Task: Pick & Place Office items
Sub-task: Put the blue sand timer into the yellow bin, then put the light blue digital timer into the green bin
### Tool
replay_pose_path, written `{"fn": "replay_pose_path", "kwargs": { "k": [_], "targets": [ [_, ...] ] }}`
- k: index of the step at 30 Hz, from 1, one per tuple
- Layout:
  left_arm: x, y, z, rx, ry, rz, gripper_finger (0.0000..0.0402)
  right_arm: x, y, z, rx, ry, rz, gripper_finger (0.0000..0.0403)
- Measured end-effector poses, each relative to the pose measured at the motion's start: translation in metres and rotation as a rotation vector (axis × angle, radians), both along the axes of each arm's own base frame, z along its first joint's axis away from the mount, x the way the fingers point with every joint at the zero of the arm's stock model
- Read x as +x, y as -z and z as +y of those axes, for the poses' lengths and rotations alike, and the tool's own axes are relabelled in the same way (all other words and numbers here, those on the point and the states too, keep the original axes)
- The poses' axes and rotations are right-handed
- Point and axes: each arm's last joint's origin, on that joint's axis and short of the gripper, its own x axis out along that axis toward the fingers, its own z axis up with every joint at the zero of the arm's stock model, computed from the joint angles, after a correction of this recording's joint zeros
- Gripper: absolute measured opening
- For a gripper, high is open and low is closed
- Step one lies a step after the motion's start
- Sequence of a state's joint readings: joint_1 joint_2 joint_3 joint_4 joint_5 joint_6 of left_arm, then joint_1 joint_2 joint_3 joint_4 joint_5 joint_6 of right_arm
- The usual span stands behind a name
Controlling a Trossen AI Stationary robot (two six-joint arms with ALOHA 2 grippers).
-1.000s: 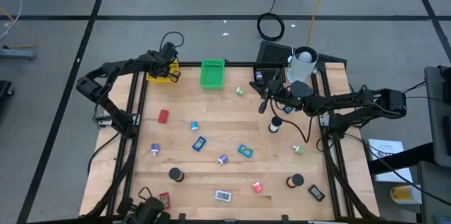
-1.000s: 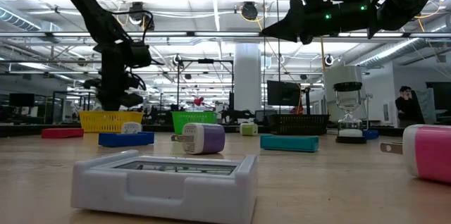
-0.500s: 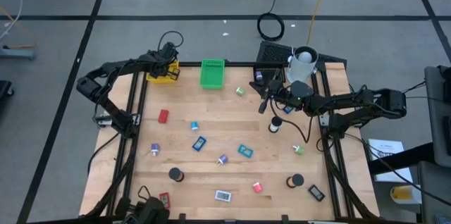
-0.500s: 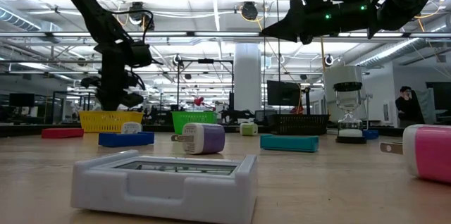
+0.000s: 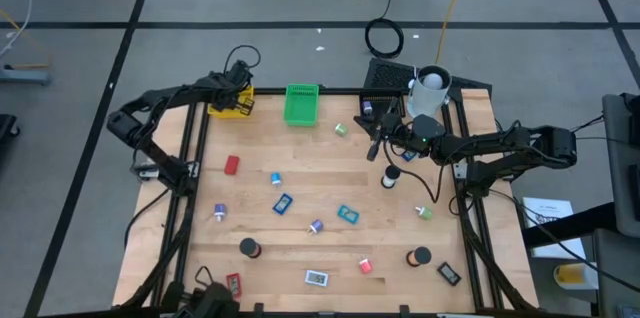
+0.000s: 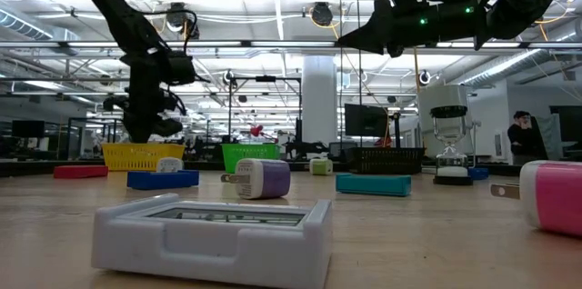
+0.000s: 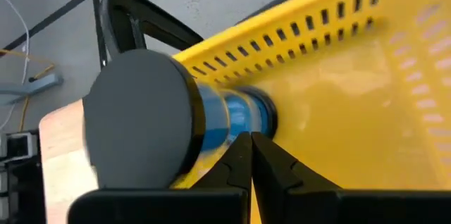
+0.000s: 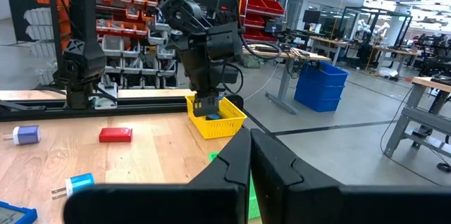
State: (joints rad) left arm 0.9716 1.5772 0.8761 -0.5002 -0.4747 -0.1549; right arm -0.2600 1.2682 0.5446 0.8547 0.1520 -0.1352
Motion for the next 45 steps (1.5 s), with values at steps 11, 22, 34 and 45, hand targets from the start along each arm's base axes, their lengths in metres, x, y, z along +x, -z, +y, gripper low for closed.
{"fn": "replay_pose_path", "kwargs": {
  "k": [11, 22, 34, 45],
  "targets": [
    [0.019, -0.048, -0.035, 0.050, 0.311, -0.163, 0.0006, 0.000, 0.001, 0.000, 0.003, 0.000, 0.007, 0.0004],
    [0.030, -0.050, -0.097, 0.262, 0.819, -0.742, 0.0004, 0.000, 0.005, 0.000, 0.084, -0.002, 0.019, 0.0004],
    [0.029, -0.012, -0.139, 0.408, 1.151, -0.892, 0.0005, 0.015, -0.011, 0.006, 0.253, 0.123, 0.272, 0.0001],
    [0.019, 0.006, -0.166, 0.411, 1.336, -1.037, 0.0004, 0.032, -0.021, 0.074, 0.461, 0.106, 0.606, 0.0001]
  ]
}}
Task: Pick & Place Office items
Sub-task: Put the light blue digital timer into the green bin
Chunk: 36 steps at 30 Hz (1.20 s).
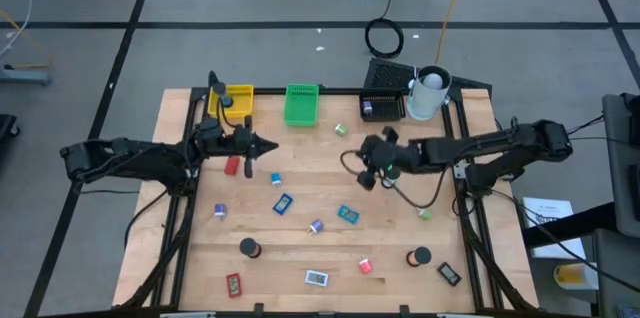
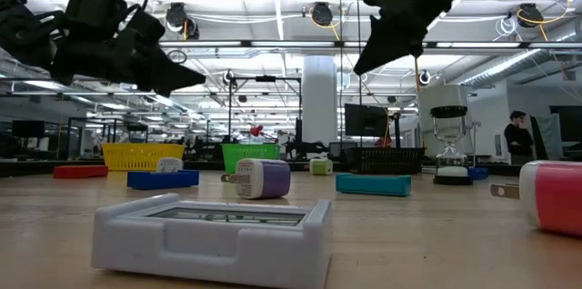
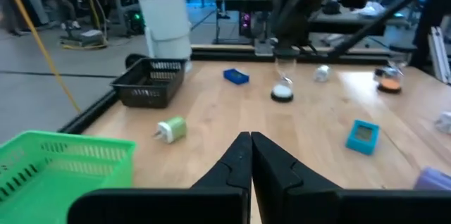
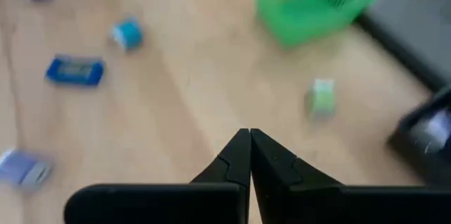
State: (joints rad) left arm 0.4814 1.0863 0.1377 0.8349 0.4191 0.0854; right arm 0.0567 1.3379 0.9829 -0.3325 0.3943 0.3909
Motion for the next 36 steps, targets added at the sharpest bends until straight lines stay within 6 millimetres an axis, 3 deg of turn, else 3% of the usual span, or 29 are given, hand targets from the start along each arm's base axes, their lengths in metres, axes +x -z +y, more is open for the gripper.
{"fn": "replay_pose_path", "kwargs": {
  "k": [7, 12, 17, 25, 31, 36],
  "targets": [
    [0.001, 0.003, -0.007, -0.018, 0.033, 0.008, 0.0030, 0.017, 0.018, 0.052, 0.059, -0.097, 0.106, 0.0032],
    [0.002, 0.003, -0.010, 0.003, 0.053, 0.009, 0.0032, 0.025, 0.036, 0.085, 0.111, -0.106, 0.178, 0.0099],
    [0.002, 0.004, -0.010, -0.015, 0.037, 0.019, 0.0033, 0.030, 0.052, 0.102, 0.182, -0.097, 0.224, 0.0179],
    [0.002, 0.005, -0.009, -0.013, -0.004, 0.028, 0.0033, 0.041, 0.079, 0.103, 0.245, -0.033, 0.326, 0.0267],
    [0.002, 0.005, -0.009, -0.010, -0.004, 0.029, 0.0033, 0.048, 0.100, 0.097, 0.231, -0.005, 0.378, 0.0276],
    [0.002, 0.005, -0.009, -0.011, -0.004, 0.032, 0.0033, 0.055, 0.103, 0.098, 0.269, -0.059, 0.357, 0.0268]
  ]
}}
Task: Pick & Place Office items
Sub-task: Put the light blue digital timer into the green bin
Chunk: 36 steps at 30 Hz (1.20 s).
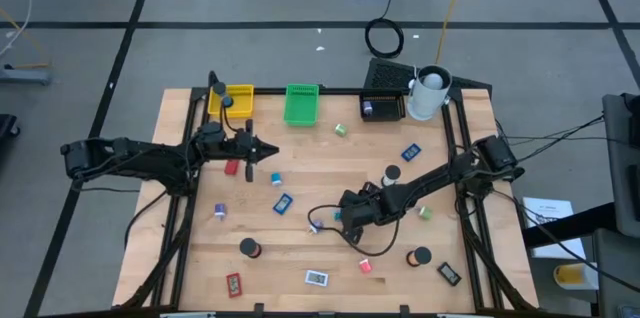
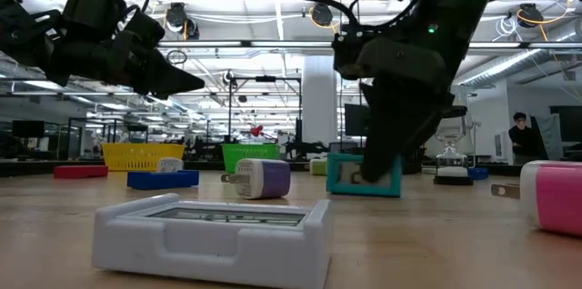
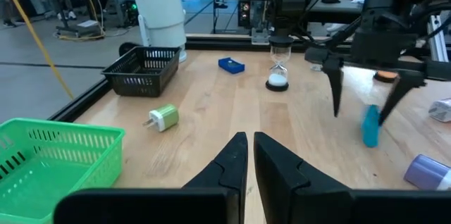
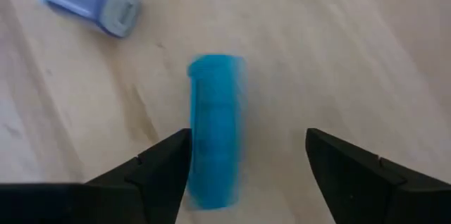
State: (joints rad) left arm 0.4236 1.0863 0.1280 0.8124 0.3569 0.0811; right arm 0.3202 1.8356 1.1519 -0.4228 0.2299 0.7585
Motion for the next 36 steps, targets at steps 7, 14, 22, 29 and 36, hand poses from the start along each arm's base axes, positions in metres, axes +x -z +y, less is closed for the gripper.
{"fn": "replay_pose_path", "kwargs": {
  "k": [7, 14, 22, 29, 36],
  "targets": [
    [0.000, 0.000, 0.000, -0.001, 0.001, 0.001, 0.0033, 0.001, 0.000, -0.002, -0.014, -0.022, 0.001, 0.0251],
    [0.000, 0.000, 0.000, -0.013, 0.000, 0.000, 0.0033, 0.002, -0.001, -0.002, -0.040, -0.084, -0.007, 0.0190],
    [0.000, 0.000, 0.000, -0.013, 0.000, 0.000, 0.0033, 0.006, -0.002, -0.001, -0.083, -0.196, -0.039, 0.0079],
    [0.000, 0.000, 0.000, -0.014, 0.000, -0.001, 0.0033, 0.009, -0.008, -0.001, -0.118, -0.280, -0.085, 0.0049],
    [0.000, 0.000, 0.000, -0.014, 0.000, -0.001, 0.0033, 0.026, -0.023, -0.019, -0.161, -0.300, -0.119, 0.0063]
  ]
}}
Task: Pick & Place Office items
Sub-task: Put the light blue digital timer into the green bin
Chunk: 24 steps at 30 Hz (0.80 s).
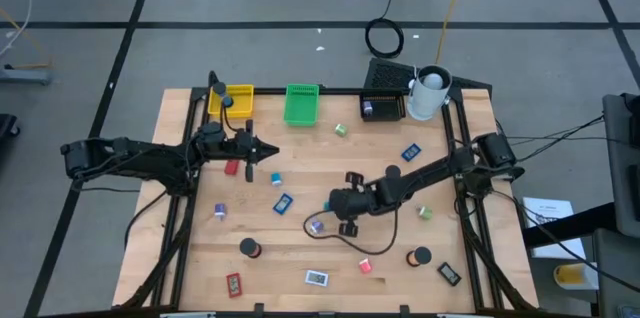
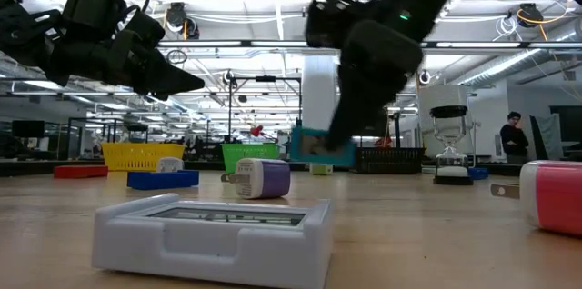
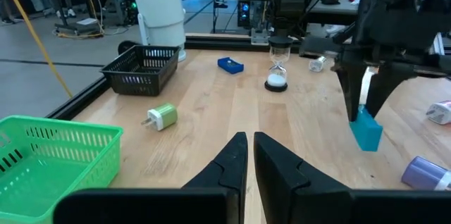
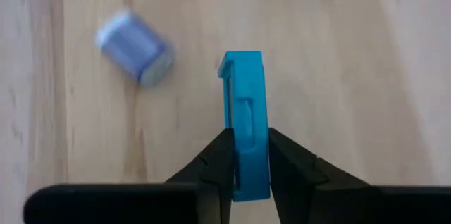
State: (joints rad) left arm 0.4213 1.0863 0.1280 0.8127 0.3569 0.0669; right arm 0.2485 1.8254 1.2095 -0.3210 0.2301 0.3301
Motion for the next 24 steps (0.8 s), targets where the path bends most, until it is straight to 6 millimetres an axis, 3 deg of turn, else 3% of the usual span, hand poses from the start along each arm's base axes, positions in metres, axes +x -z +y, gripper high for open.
{"fn": "replay_pose_path", "kwargs": {
  "k": [10, 19, 21, 24],
  "targets": [
    [0.000, 0.000, 0.000, 0.004, 0.001, 0.000, 0.0033, 0.031, -0.040, -0.061, -0.078, 0.044, -0.088, 0.0062],
    [0.000, 0.000, 0.000, 0.003, 0.000, 0.000, 0.0033, 0.053, -0.117, -0.151, -0.196, 0.176, -0.271, 0.0055],
    [0.000, 0.000, 0.000, 0.003, 0.000, 0.000, 0.0033, 0.056, -0.124, -0.170, -0.236, 0.217, -0.283, 0.0057],
    [0.000, 0.000, 0.000, 0.003, 0.000, 0.000, 0.0033, 0.064, -0.116, -0.198, -0.251, 0.249, -0.254, 0.0057]
  ]
}}
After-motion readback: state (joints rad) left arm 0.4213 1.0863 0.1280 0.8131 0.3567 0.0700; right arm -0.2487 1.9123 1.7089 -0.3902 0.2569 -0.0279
